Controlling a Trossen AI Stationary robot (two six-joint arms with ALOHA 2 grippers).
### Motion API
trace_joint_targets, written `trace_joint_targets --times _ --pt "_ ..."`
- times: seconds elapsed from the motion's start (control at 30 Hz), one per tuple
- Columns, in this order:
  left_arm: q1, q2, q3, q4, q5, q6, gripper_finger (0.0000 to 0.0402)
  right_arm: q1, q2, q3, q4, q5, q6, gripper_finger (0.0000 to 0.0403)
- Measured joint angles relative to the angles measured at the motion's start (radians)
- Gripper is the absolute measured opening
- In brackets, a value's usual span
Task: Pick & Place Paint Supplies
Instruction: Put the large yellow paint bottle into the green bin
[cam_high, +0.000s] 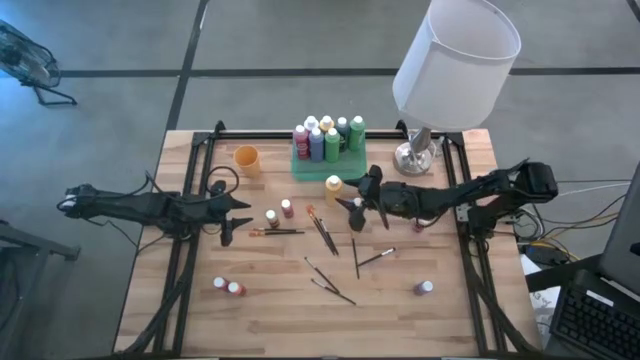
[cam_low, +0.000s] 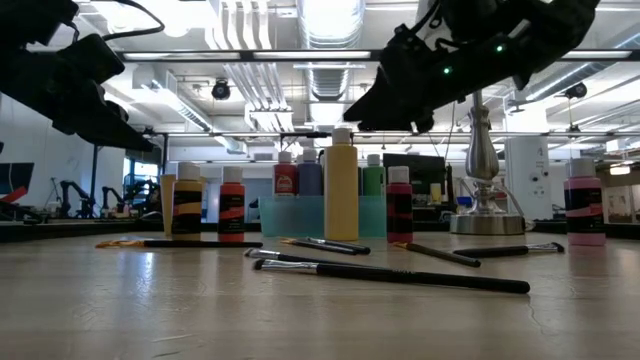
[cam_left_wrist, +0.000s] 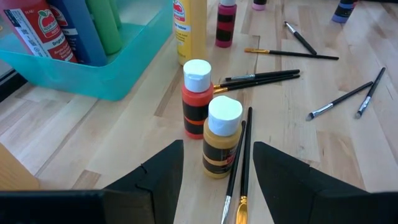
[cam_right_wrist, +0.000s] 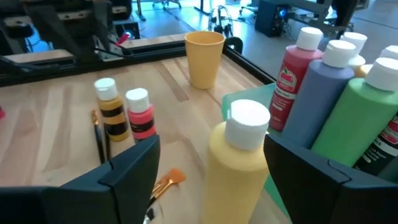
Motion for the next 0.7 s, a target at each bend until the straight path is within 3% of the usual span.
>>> trace_joint_targets --times 0.37,0.7 --pt "0.000 0.000 0.000 -0.001 0.000 0.000 0.0200 -0.037 0.083 0.057 0.001 0.002 0.018 0.0306" --pt "0.000 0.004 0.000 -0.004 0.002 0.000 0.0200 -0.086 0.130 0.086 0.001 0.002 0.023 0.0274"
